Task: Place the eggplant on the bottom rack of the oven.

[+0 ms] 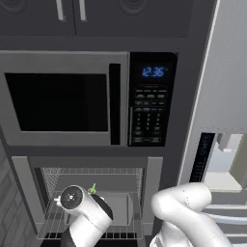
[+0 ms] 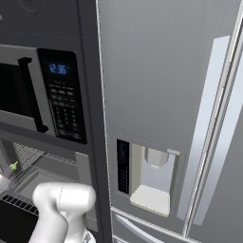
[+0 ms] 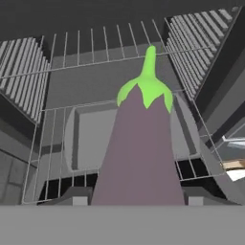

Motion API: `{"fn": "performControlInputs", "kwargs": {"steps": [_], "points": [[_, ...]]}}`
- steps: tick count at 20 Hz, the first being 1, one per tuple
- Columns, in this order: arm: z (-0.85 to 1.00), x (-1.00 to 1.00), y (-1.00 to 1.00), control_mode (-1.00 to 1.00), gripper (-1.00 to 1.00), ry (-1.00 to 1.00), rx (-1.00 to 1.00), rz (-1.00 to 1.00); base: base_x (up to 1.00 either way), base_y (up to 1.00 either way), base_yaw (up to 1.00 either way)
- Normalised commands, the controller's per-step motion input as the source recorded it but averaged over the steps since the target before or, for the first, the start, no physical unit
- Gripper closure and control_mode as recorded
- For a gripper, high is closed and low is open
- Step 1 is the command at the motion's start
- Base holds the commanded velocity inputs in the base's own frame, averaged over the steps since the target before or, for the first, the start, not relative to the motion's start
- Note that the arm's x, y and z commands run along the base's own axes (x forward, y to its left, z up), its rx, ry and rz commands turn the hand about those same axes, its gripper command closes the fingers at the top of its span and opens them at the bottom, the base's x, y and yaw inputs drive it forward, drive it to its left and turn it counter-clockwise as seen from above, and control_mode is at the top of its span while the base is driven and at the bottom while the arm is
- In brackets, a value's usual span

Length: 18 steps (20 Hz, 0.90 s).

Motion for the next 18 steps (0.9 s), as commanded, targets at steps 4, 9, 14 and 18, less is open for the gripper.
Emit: {"fn": "performControlInputs", "kwargs": {"steps": [4, 9, 14, 18], "points": [[-0.98, 0.23, 0.34, -1.0, 1.0, 0.0, -0.06, -0.12, 0.0, 0.0, 0.0], [-0.51, 0.4, 0.0, -1.0, 1.0, 0.0, -0.03, -0.11, 0.0, 0.0, 0.0], [-0.42, 0.59, 0.0, -1.0, 1.0, 0.0, -0.03, -0.12, 0.0, 0.0, 0.0], [-0.65, 0.47, 0.0, -1.0, 1.0, 0.05, -0.05, -0.14, 0.0, 0.0, 0.0]]}}
